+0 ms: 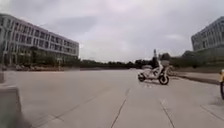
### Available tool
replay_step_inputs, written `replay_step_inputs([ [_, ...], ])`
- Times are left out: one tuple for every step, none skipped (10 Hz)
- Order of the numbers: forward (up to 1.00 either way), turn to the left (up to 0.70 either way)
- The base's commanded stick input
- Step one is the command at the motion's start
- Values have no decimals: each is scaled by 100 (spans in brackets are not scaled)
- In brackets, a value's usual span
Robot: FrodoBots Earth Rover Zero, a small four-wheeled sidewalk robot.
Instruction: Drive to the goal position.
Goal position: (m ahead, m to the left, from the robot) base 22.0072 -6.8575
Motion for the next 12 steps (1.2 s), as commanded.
replay_step_inputs([
  [100, 0],
  [100, 22],
  [100, 39],
  [100, 23],
  [100, 8],
  [100, 0],
  [100, 0],
  [100, 0],
  [100, 0],
  [100, 0],
  [100, 0],
  [100, 0],
])
